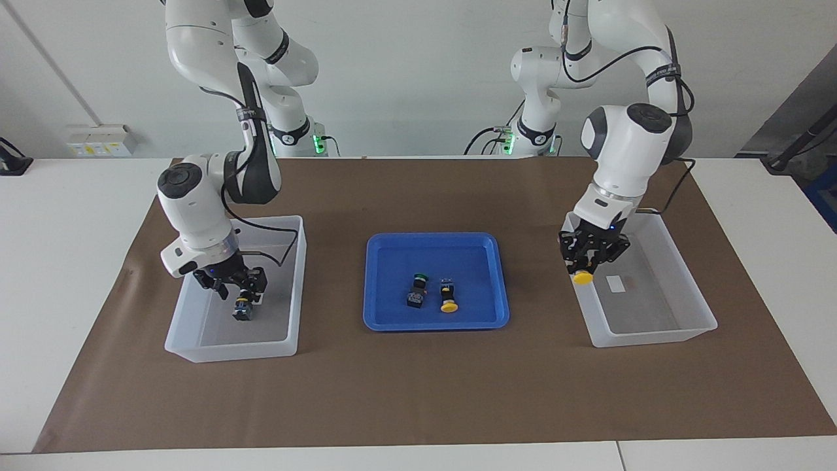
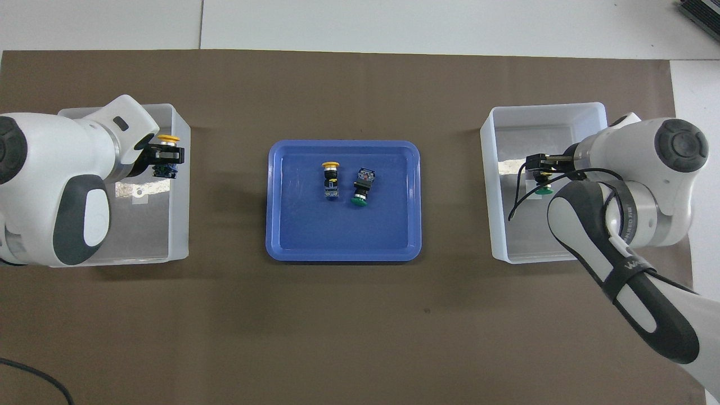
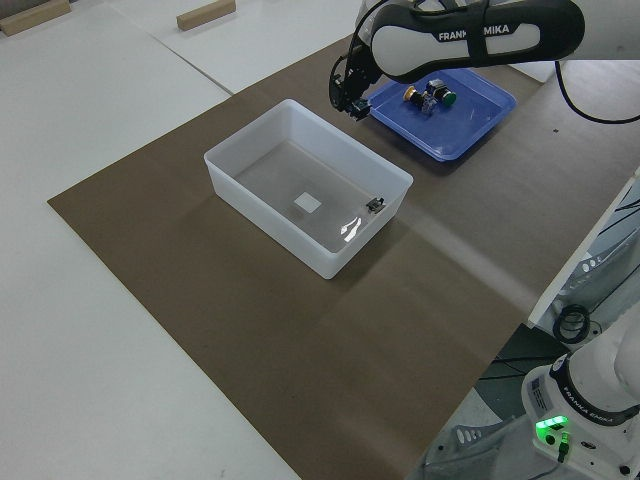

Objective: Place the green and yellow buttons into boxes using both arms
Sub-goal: 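Release the green button in the box while the left gripper drops the yellow button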

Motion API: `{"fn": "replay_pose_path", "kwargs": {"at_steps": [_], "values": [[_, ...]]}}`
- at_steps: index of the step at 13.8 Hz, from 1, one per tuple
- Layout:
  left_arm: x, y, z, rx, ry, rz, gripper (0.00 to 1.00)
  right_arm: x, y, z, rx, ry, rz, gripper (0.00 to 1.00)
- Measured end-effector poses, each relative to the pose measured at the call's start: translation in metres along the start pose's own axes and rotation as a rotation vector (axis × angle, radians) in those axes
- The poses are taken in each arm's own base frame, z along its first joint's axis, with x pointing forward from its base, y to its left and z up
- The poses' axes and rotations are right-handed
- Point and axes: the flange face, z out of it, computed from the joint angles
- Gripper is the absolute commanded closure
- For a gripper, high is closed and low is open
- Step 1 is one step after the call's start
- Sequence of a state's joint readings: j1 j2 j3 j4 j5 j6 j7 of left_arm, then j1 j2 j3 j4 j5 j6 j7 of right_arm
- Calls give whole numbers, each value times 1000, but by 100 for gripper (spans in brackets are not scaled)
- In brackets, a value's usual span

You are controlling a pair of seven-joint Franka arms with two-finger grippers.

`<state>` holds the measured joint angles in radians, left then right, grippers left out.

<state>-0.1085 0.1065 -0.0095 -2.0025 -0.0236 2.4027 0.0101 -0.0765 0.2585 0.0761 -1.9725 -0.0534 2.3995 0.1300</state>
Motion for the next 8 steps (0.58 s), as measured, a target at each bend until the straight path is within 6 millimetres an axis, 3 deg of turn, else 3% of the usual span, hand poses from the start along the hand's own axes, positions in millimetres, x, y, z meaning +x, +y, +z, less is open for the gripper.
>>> {"fn": "replay_pose_path", "kwargs": {"at_steps": [2, 4, 8], "values": [[-3, -34, 7, 17, 8, -10, 100, 10, -22, -39, 12, 15, -17, 0], [-5, -54, 17, 28, 19, -12, 100, 18, -57, -69, 50, 34, 39, 0], [-9, -73, 65, 39, 38, -34, 100, 16, -141, -86, 100, 56, 154, 0]]}}
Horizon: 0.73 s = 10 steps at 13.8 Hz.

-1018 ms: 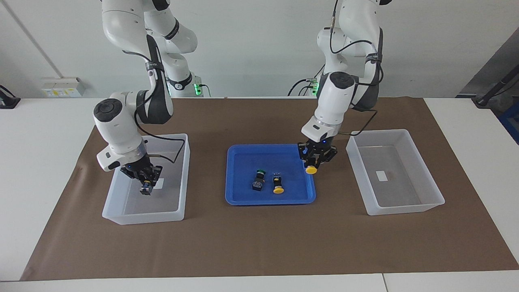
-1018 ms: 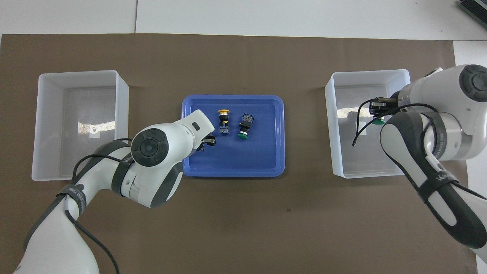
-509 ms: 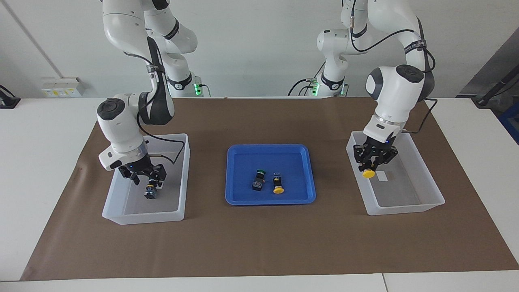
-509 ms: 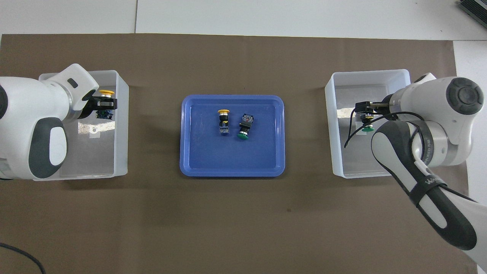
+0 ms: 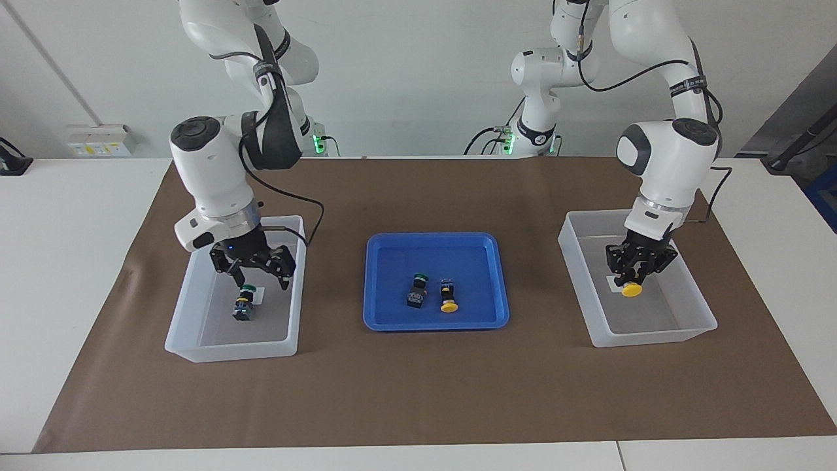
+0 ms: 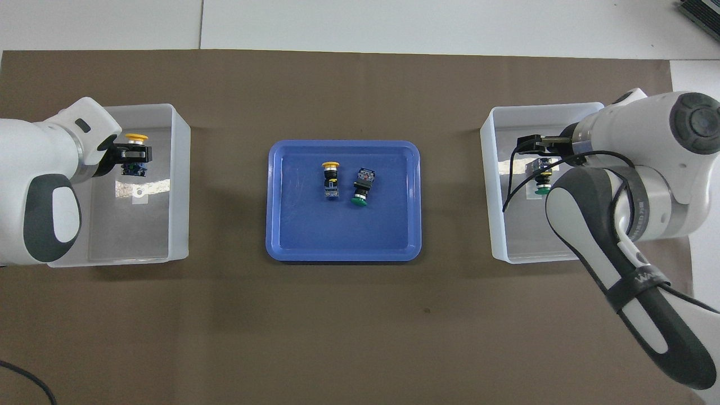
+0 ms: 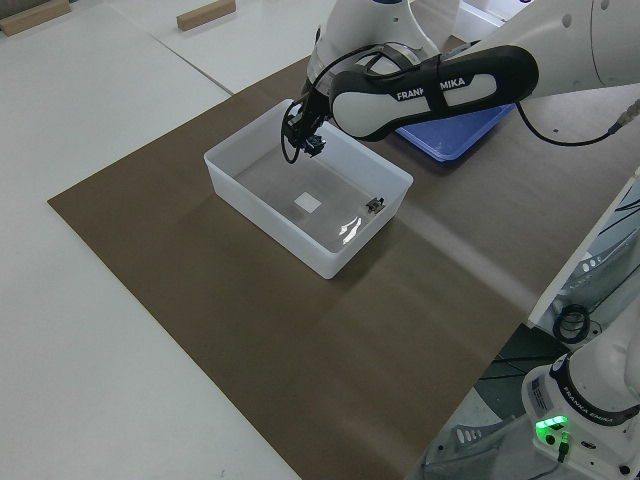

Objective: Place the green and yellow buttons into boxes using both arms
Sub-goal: 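Release the green button in the box while the left gripper drops the yellow button, then grasp the second green button with the right gripper while the left gripper withdraws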

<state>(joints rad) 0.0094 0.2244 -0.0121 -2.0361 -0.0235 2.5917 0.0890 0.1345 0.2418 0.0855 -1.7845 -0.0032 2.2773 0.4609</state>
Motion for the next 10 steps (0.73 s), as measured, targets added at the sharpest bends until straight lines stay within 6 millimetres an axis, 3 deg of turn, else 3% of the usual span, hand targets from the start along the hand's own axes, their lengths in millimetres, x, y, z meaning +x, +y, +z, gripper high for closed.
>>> {"fn": "replay_pose_path", "kwargs": {"at_steps": [3, 5, 6, 7, 10], "values": [[-3, -7, 34, 6, 24, -10, 100, -13, -64, 16, 30, -9, 86, 0], [-7, -6, 56, 7, 37, -10, 100, -31, -111, 41, 57, -13, 96, 0], [-8, -6, 61, 7, 37, -9, 59, -43, -132, 58, 73, -13, 86, 0], [-8, -6, 62, 6, 36, -9, 1, -58, -152, 78, 88, -13, 84, 0], [0, -6, 56, 7, 53, -7, 0, -97, -191, 131, 68, 3, 58, 0]]}}
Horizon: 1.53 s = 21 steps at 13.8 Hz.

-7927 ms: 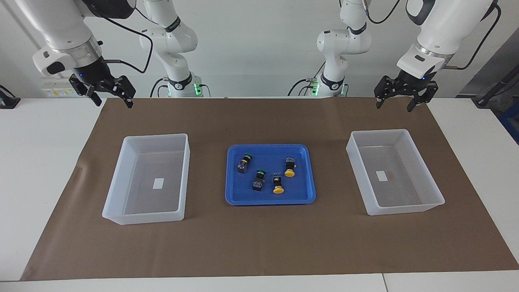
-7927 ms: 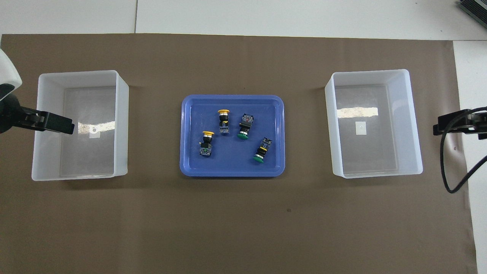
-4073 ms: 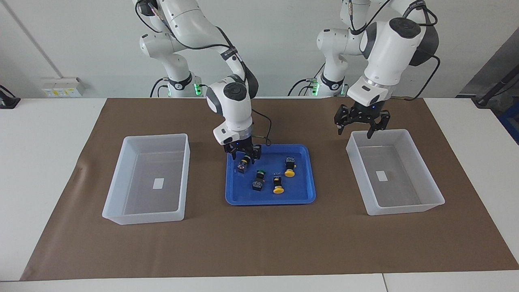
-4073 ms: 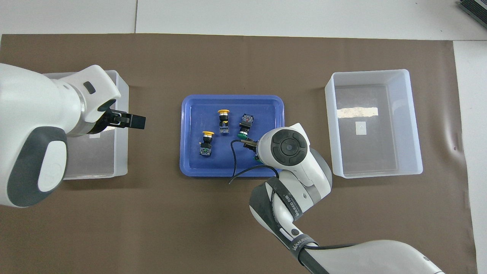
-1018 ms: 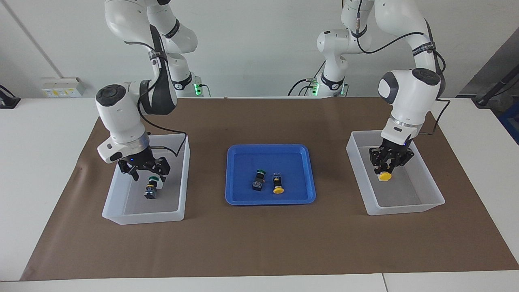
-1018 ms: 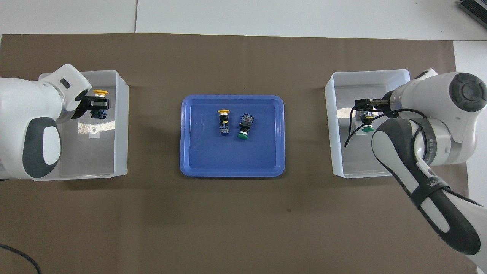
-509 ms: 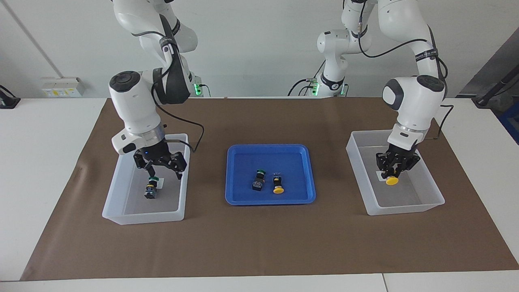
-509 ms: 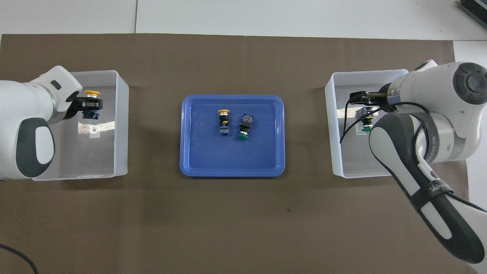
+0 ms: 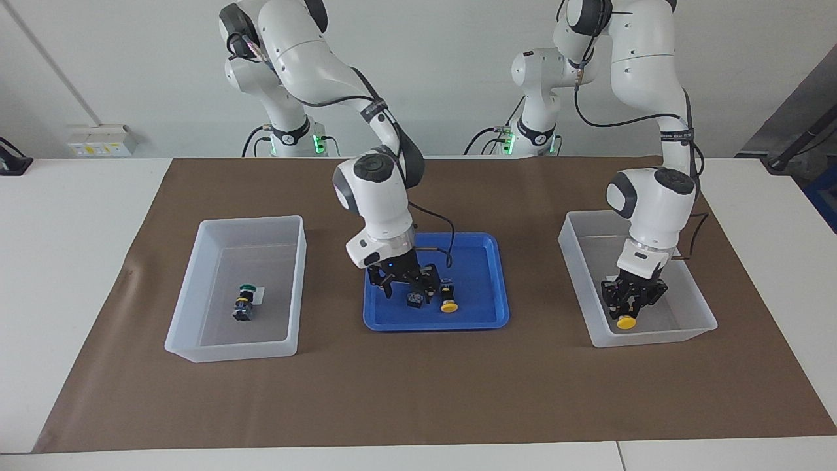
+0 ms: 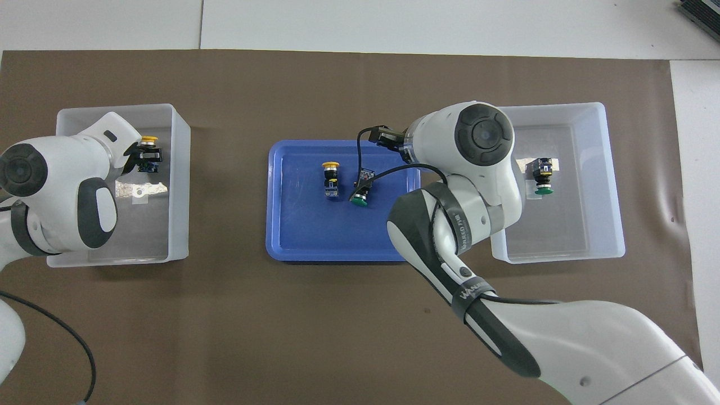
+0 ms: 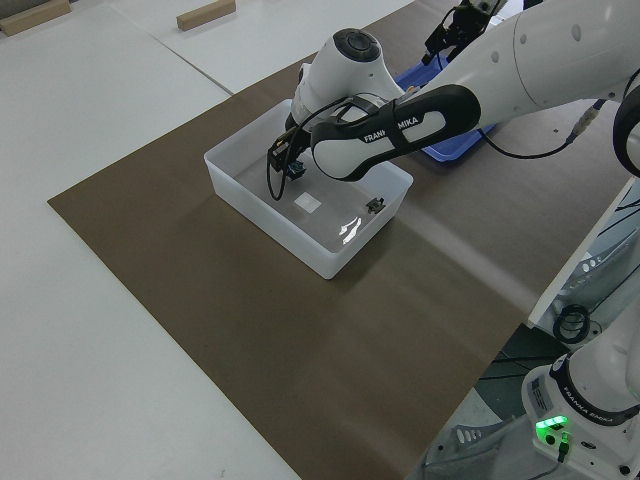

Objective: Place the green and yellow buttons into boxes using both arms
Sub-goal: 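Grasp the second green button with the right gripper while the left gripper withdraws, then carry the green button to its box while the left gripper grasps the yellow button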

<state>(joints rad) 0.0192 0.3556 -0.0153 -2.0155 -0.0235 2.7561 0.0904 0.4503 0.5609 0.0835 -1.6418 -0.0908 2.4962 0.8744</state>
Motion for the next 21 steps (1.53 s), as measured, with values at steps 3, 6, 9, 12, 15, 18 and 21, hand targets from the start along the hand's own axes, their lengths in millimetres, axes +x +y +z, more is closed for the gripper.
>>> {"fn": "replay_pose_path", "kwargs": {"at_steps": [3, 6, 9, 12, 15, 18, 21], "values": [[12, -1, -16, 2, 29, 0, 0, -8, -2, 9, -21, -4, -12, 10], [27, 2, -59, -4, 6, 6, 0, -23, 0, 20, -52, -36, -26, 74], [48, 25, -121, -27, -53, 38, 0, -24, 5, 21, -90, -63, -17, 100], [58, 82, -141, -58, -57, 27, 0, -6, 8, 1, -102, -57, 7, 100], [51, 151, -137, -95, -57, 51, 0, 41, 39, -66, -130, -38, 36, 100], [37, 210, -124, -128, -51, 43, 0, 96, 113, -140, -179, -55, -70, 100], [7, 277, -90, -168, -47, 21, 0, 135, 198, -164, -194, -111, -180, 100]]}}
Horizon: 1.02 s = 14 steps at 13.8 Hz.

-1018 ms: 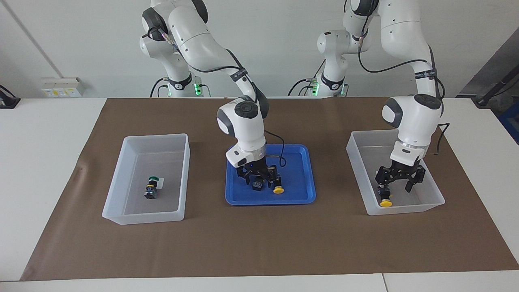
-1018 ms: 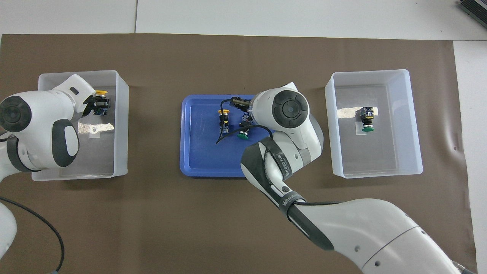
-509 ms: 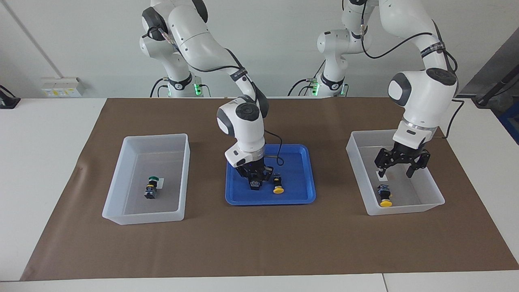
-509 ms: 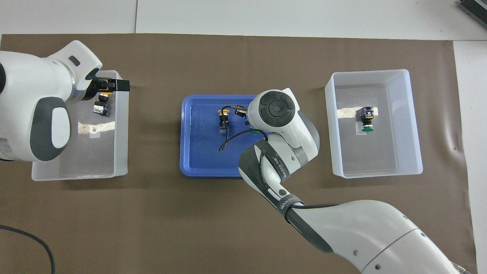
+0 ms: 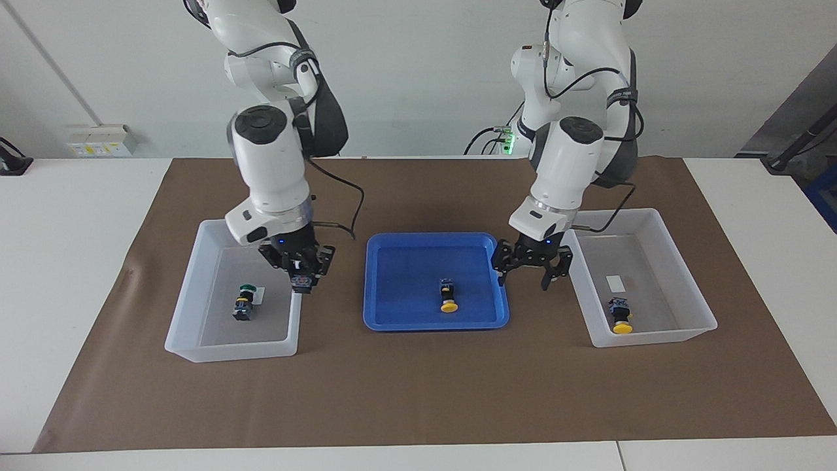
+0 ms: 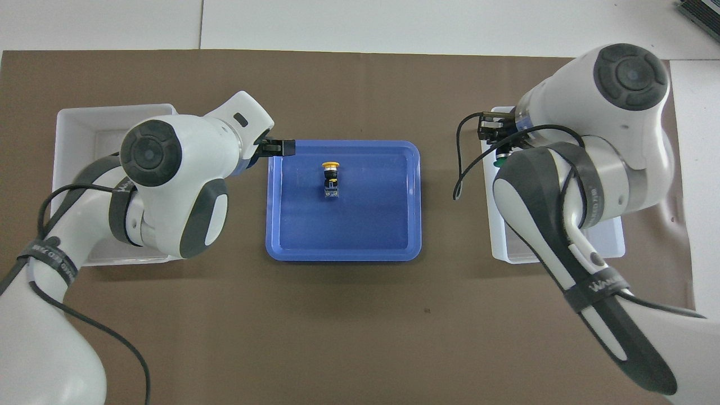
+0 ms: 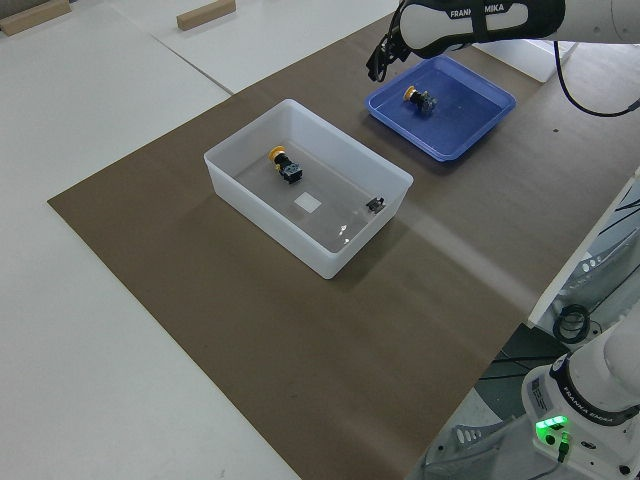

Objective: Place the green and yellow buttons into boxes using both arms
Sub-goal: 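Carry the green button to its box while the left gripper grasps the yellow button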

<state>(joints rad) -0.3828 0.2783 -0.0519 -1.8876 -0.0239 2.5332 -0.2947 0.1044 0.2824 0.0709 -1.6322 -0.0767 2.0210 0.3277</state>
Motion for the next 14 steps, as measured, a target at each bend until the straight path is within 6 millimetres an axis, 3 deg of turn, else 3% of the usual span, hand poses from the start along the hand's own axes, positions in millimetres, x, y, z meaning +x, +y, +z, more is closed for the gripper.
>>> {"fn": "replay_pose_path", "kwargs": {"at_steps": [2, 4, 8, 9, 11, 12, 13, 14], "values": [[-20, 34, 30, -20, -10, -5, 0, 0, 43, 21, -10, -47, -72, 100], [-37, 60, 55, -39, -11, -17, 0, -14, 67, 50, -12, -71, -108, 100], [-57, 79, 80, -49, -23, -25, 0, -60, 82, 105, -1, -21, -125, 100], [-58, 78, 81, -51, -17, -27, 8, -68, 83, 115, 5, -11, -125, 93], [-62, 76, 85, -49, -18, -28, 27, -79, 83, 130, 27, -6, -105, 71], [-67, 76, 89, -46, -28, -24, 36, -83, 83, 134, 39, -9, -90, 45], [-74, 80, 93, -45, -38, -16, 41, -84, 84, 136, 45, -11, -83, 10], [-82, 85, 95, -45, -48, -5, 44, -85, 84, 136, 47, -13, -81, 0]]}}
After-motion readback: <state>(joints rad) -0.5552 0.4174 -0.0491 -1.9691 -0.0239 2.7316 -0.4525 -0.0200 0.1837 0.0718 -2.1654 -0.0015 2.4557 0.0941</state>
